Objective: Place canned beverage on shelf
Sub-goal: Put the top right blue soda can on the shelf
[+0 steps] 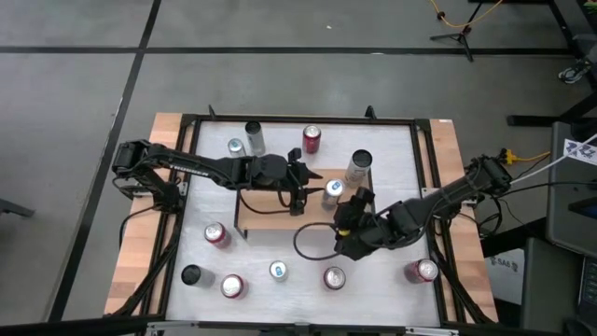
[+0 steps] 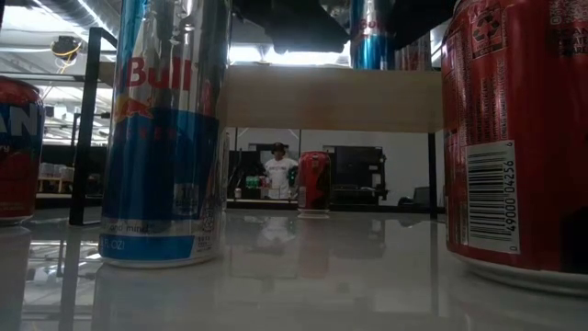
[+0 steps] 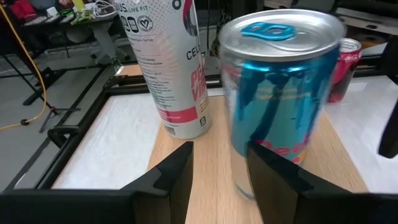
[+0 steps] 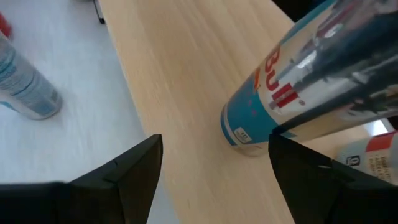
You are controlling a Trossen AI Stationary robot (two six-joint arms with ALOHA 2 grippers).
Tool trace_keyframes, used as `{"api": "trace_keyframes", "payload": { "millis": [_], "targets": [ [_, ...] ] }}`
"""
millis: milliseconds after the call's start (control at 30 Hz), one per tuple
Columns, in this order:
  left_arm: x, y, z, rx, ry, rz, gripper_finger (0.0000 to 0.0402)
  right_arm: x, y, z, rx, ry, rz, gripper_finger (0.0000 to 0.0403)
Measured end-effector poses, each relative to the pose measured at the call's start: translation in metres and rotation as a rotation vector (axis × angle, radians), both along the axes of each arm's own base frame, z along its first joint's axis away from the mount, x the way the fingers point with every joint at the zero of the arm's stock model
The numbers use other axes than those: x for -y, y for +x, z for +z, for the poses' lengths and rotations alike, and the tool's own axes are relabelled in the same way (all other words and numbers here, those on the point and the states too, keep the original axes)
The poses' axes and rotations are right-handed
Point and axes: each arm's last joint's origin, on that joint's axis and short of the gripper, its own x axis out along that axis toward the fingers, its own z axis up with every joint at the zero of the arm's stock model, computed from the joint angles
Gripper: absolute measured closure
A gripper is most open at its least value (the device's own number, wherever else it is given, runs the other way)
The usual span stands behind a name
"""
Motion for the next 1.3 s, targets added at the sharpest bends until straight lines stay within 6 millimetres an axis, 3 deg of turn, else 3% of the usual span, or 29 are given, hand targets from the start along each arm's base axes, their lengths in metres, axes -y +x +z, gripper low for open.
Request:
{"api": "trace_keyframes", "payload": {
  "millis": [1300],
  "targets": [
    [0.029,-0.005,-0.007,-0.074,0.036,-0.008,0.0258,0.0,0.0,0.0,0.007,-0.022,-0.001,0.0118]
  ]
}}
